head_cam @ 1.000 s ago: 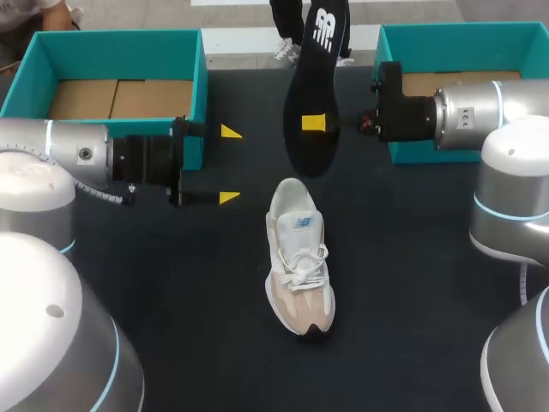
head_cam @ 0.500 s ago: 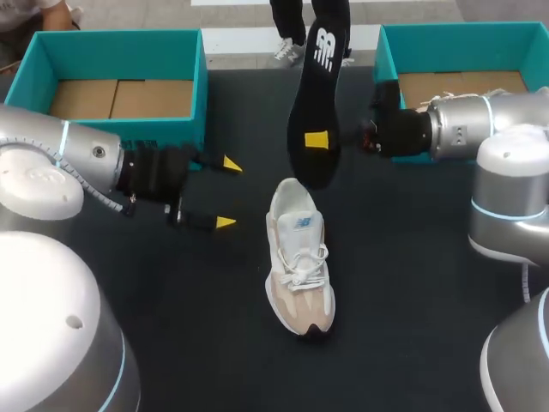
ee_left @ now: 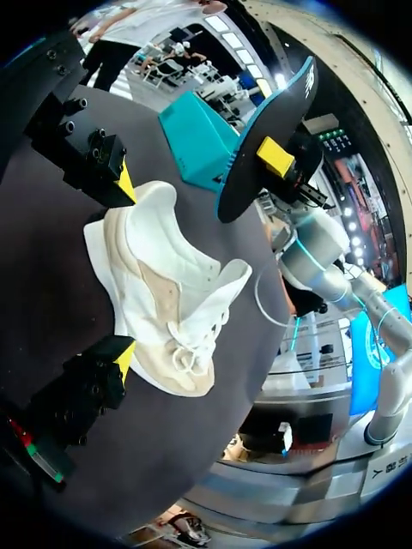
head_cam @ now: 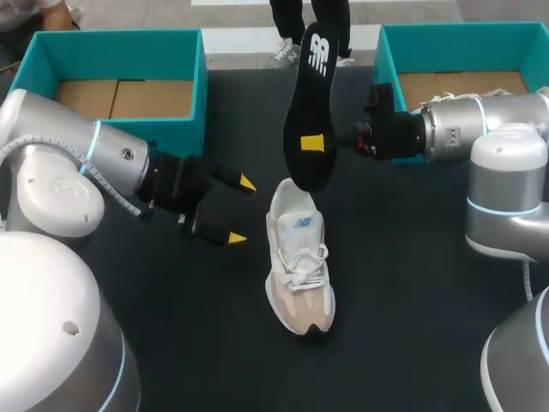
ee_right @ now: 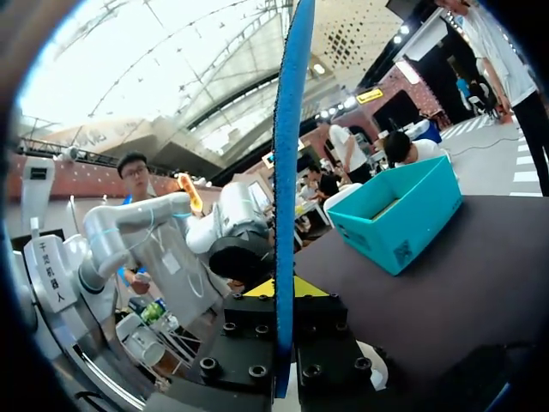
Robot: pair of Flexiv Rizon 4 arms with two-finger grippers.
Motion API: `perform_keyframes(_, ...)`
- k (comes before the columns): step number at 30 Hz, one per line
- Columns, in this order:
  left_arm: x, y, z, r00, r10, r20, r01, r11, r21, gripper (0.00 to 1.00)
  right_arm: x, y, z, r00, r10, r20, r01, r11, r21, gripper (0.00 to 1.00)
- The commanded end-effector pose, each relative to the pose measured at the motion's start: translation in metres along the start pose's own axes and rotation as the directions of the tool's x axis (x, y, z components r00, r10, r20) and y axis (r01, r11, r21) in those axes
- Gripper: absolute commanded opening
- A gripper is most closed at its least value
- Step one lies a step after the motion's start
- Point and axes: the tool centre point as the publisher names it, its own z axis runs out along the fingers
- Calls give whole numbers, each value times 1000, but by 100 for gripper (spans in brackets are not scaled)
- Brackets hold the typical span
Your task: Take the shoe out of the shoebox, open the shoe tongue, remove and reinsert the insole, then place the shoe into the shoebox
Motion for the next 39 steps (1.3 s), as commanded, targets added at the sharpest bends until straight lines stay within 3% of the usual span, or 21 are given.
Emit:
perform_keyframes(1,-10,-4,10,1000,6,-25,-7,1000,-20,100,-2,-2,3,1000,6,-11,-6,1000,1,0)
perform_keyframes(14,-29,-5,20,997,9,-80,-13,999,-48,100,-21,-31,20,1000,0,-21,0,1000,-32,0)
perform_keyframes(39,-29,-5,27,999,1,-45,-4,997,-75,100,-20,-40,27,999,7,-44,-9,999,-46,0)
